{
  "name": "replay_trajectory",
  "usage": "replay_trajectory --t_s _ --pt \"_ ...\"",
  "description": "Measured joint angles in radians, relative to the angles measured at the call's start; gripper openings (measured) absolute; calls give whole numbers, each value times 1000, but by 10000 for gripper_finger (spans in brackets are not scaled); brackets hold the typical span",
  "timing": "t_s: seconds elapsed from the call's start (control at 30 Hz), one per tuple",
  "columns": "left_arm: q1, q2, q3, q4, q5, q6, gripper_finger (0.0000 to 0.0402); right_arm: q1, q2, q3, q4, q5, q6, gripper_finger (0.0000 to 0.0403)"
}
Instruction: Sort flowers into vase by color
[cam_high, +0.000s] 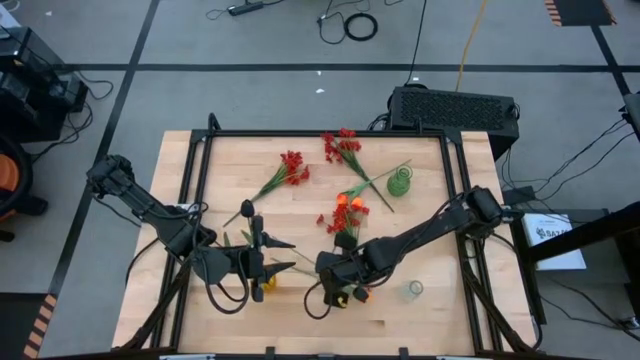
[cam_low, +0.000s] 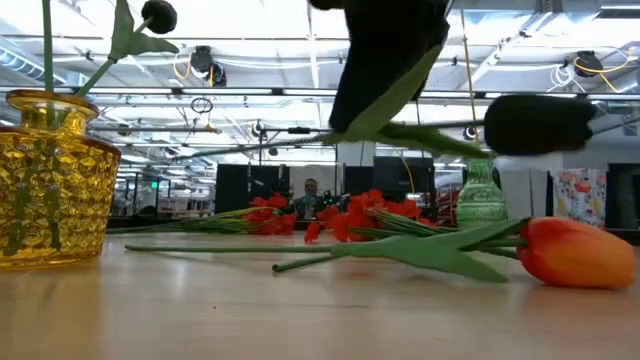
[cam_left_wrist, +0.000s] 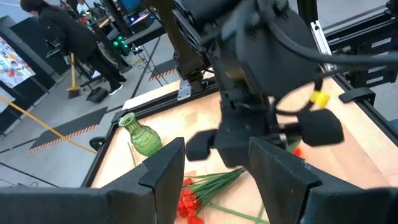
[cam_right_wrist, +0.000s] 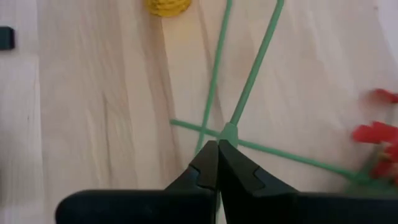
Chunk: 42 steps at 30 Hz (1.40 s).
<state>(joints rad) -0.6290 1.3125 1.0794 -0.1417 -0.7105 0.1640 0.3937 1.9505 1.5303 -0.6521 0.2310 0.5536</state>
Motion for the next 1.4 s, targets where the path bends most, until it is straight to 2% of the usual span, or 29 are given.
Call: replay_trajectory --t_s 0.13,0.3,0.53,0.63,1.0,1.2,1.4 --pt "13 21 1 -1 10 -1 187 0 -47 0 -81 5 -16 0" --pt "54 78 6 -6 111 -32 190 12 -104 0 -130 6 -18 0" --pt "106 173 76 -68 195 -80 247 39 -166 0 -167 56 -25 0" --pt "124 223 114 -115 223 -89 258 46 -182 1 -179 55 -38 0" --pt "187 380 219 -250 324 -133 238 47 -191 1 -181 52 -67 0" --pt "209 386 230 -271 272 -132 226 47 -191 1 -181 50 -73 0" --pt "211 386 230 -340 285 -134 208 47 -191 2 -164 47 -86 0"
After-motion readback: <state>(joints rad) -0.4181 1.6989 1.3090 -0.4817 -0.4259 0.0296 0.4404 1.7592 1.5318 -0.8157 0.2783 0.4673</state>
